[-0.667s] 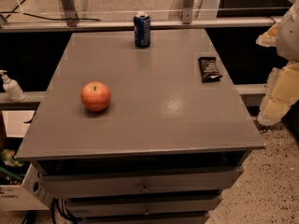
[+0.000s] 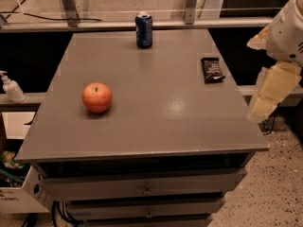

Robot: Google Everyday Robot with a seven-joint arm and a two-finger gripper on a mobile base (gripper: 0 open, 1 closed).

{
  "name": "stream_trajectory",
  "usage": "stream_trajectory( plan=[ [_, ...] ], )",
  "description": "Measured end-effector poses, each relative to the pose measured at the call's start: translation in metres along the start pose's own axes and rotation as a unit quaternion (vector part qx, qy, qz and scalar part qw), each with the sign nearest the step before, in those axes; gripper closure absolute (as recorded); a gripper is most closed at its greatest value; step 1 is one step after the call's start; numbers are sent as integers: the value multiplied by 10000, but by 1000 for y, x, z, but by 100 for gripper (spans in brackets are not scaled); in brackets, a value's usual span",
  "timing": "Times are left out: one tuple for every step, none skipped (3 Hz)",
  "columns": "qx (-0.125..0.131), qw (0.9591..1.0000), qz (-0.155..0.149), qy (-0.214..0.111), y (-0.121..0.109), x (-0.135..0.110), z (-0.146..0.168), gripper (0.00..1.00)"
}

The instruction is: Pick pepsi can

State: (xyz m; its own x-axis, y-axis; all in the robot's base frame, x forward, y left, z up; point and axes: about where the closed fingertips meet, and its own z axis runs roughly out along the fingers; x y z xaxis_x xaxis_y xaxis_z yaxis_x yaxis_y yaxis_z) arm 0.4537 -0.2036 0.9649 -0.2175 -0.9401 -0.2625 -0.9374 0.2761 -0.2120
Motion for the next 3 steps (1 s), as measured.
stream_trajectory(
  plan=[
    [-135, 9997, 43, -187, -6, -9, 14, 0],
    [-450, 9920, 107, -1175, -58, -68, 50, 0],
    [-540, 9804, 256, -1879, -96, -100, 71, 0]
  ],
)
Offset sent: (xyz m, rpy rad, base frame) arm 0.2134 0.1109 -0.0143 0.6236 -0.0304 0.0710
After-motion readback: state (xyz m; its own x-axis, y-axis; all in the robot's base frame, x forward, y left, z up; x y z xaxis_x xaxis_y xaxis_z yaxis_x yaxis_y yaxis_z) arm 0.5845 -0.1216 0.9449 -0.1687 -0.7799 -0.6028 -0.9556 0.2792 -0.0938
